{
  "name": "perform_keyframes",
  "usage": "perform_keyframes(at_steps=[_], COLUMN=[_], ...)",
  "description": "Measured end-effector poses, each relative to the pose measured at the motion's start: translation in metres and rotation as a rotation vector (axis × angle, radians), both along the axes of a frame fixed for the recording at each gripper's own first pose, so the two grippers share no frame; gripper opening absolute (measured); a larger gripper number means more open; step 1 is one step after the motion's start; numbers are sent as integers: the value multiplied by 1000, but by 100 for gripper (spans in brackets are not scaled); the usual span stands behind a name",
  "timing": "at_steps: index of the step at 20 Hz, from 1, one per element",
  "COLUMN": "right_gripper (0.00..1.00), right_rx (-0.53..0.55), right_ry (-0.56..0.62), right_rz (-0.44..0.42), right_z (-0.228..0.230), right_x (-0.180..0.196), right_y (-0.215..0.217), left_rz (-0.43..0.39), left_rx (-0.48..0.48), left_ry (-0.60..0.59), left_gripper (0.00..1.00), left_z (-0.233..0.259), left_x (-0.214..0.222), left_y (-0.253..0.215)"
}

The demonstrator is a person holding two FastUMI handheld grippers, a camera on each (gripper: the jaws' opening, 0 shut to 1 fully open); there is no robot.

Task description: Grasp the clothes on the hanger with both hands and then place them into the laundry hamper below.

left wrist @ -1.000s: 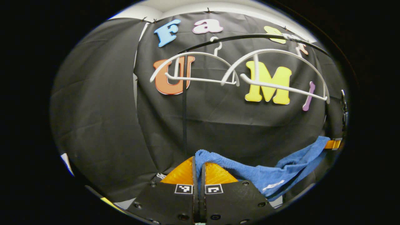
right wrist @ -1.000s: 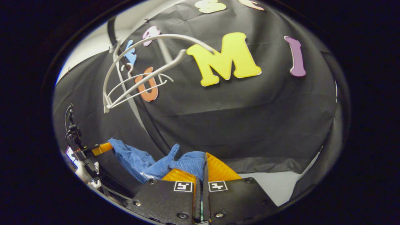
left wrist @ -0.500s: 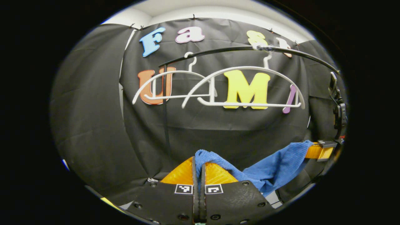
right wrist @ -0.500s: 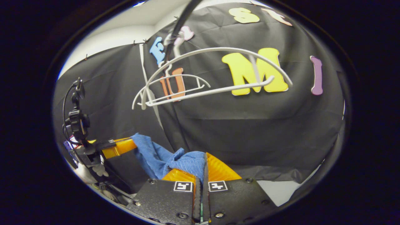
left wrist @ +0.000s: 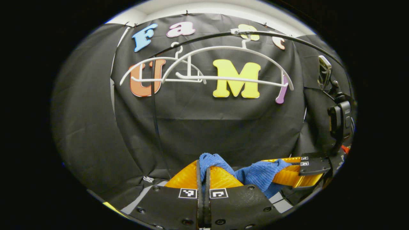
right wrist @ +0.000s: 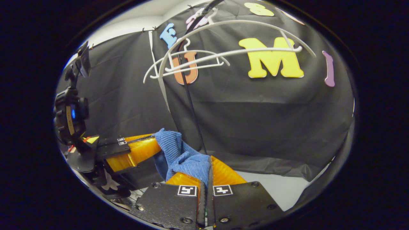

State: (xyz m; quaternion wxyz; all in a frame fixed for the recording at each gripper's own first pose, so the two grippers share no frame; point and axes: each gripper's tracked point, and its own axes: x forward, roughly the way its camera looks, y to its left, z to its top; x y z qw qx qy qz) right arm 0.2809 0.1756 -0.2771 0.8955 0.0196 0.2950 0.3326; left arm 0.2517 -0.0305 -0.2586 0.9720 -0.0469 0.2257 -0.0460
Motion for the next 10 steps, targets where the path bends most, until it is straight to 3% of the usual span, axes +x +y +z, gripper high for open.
perform_keyframes(at_steps=[10], right_gripper=[6], right_rx=[-180], right_ry=[169], right_rz=[-28], right_z=[-129], right_x=[-17], right_y=[-19], left_rz=[36], left_rx=[-73], left_ry=[218], left_gripper=[0], left_z=[-138], left_x=[-35], left_y=[-18])
